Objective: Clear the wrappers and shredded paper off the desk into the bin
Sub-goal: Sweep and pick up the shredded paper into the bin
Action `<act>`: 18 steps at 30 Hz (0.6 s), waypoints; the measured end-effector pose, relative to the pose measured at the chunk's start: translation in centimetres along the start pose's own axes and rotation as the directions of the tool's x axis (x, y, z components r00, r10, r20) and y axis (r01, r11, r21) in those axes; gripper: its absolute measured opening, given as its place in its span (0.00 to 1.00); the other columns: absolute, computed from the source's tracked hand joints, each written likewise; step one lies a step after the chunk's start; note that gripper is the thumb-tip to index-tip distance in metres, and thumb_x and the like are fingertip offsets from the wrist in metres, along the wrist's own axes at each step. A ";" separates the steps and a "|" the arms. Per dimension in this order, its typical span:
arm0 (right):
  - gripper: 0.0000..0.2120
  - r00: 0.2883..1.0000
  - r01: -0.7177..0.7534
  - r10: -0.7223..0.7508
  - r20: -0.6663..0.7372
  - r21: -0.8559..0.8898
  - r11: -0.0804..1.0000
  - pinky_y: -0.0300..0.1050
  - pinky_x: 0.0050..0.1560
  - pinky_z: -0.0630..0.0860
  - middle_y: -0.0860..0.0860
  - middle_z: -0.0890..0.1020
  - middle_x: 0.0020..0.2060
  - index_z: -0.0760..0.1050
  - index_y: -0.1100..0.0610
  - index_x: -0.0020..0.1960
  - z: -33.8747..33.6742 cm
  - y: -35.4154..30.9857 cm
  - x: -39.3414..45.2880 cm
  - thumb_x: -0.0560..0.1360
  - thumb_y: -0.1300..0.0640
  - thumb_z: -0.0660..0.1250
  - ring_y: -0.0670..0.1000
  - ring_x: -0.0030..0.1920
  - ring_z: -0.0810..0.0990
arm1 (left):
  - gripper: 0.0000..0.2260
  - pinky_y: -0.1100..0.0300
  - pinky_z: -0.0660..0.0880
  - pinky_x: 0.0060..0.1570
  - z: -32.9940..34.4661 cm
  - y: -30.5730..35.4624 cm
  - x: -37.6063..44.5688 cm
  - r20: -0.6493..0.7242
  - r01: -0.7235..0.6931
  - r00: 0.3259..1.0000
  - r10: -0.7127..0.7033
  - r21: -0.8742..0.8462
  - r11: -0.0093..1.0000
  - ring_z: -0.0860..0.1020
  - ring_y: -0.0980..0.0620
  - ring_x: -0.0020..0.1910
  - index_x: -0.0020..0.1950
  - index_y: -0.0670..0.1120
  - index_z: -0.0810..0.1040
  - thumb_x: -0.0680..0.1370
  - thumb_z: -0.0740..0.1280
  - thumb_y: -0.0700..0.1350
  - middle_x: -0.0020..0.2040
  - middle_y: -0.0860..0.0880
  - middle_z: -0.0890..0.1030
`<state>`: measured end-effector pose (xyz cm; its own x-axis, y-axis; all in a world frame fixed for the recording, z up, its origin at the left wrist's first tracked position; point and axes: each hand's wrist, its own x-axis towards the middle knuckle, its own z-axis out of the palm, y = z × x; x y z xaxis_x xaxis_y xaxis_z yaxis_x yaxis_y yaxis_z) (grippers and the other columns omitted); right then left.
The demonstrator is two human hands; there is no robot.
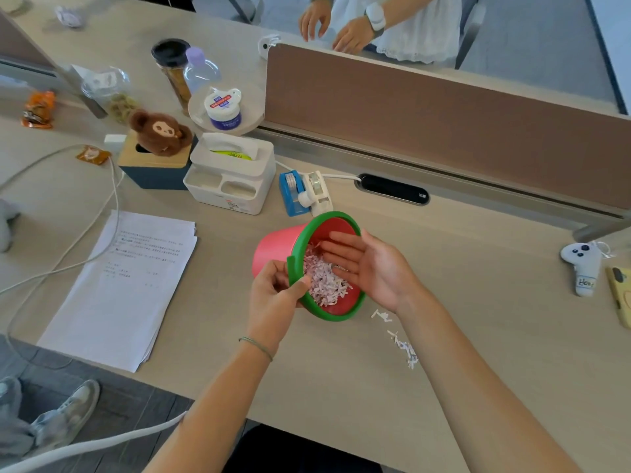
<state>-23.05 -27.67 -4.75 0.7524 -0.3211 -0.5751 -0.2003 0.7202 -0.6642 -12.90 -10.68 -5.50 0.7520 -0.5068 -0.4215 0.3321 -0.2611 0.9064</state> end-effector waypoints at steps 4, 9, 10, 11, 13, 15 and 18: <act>0.19 0.988 0.121 -0.112 -0.108 0.083 0.989 0.52 0.62 0.77 0.59 0.84 0.59 0.77 0.61 0.66 -1.6 -0.3 -1.4 0.84 0.52 0.56 0.58 0.60 0.83 | 0.06 0.42 0.85 0.44 -0.2 0.1 0.1 0.000 -0.013 1.000 0.013 -0.003 1.000 0.75 0.42 0.43 0.49 0.40 0.76 0.77 0.72 0.33 0.40 0.43 0.70; 0.14 0.915 0.183 -0.088 -0.393 0.211 0.960 0.48 0.51 0.79 0.55 0.83 0.39 0.79 0.62 0.63 -6.2 0.5 -2.5 0.81 0.61 0.60 0.54 0.42 0.83 | 0.06 0.50 0.86 0.41 -0.4 0.0 0.2 0.037 -0.026 0.999 0.026 -0.003 1.000 0.76 0.42 0.44 0.49 0.41 0.77 0.78 0.72 0.34 0.43 0.42 0.72; 0.15 0.917 0.165 -0.073 -0.393 0.206 0.965 0.48 0.52 0.79 0.55 0.83 0.39 0.79 0.62 0.63 -6.5 0.8 -2.4 0.80 0.62 0.60 0.55 0.43 0.83 | 0.06 0.50 0.86 0.42 -0.4 0.0 0.2 0.042 -0.027 0.999 0.027 0.004 1.000 0.76 0.42 0.44 0.49 0.41 0.77 0.78 0.72 0.34 0.44 0.42 0.73; 0.15 0.925 0.153 -0.069 -0.374 0.200 0.968 0.48 0.53 0.80 0.56 0.84 0.39 0.79 0.62 0.63 -6.4 1.0 -2.4 0.80 0.63 0.60 0.55 0.43 0.83 | 0.05 0.49 0.86 0.42 -0.3 -0.1 0.1 0.047 -0.027 0.999 0.026 0.010 1.000 0.76 0.42 0.44 0.49 0.41 0.77 0.78 0.72 0.34 0.45 0.42 0.73; 0.15 0.949 0.140 -0.084 -0.304 0.169 0.976 0.49 0.54 0.81 0.57 0.85 0.41 0.79 0.63 0.62 -5.2 1.1 -2.4 0.79 0.66 0.60 0.56 0.44 0.85 | 0.05 0.50 0.86 0.42 -0.2 0.0 0.0 0.053 -0.026 0.998 0.025 0.016 1.000 0.76 0.42 0.44 0.49 0.41 0.77 0.78 0.72 0.34 0.45 0.42 0.73; 0.15 0.965 0.136 -0.114 -0.237 0.080 0.987 0.49 0.55 0.82 0.58 0.85 0.43 0.80 0.63 0.60 -3.5 1.0 -2.1 0.77 0.71 0.62 0.56 0.46 0.86 | 0.06 0.53 0.86 0.40 -0.2 0.1 0.0 0.056 -0.025 0.998 0.024 0.019 1.000 0.76 0.42 0.44 0.49 0.41 0.77 0.78 0.72 0.34 0.45 0.42 0.73; 0.20 0.958 0.125 -0.179 -0.224 -0.237 0.964 0.47 0.53 0.82 0.55 0.84 0.40 0.84 0.60 0.55 -1.2 1.3 -1.3 0.70 0.78 0.65 0.54 0.45 0.84 | 0.06 0.56 0.85 0.38 -0.3 0.2 0.1 0.061 -0.022 0.998 0.021 0.016 1.000 0.76 0.41 0.45 0.49 0.40 0.76 0.78 0.72 0.33 0.46 0.41 0.74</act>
<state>-24.99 -27.08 -5.43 0.6161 -0.5745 -0.5389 -0.2475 0.5083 -0.8249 -12.64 -10.56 -5.36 0.7226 -0.5611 -0.4038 0.3067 -0.2632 0.9147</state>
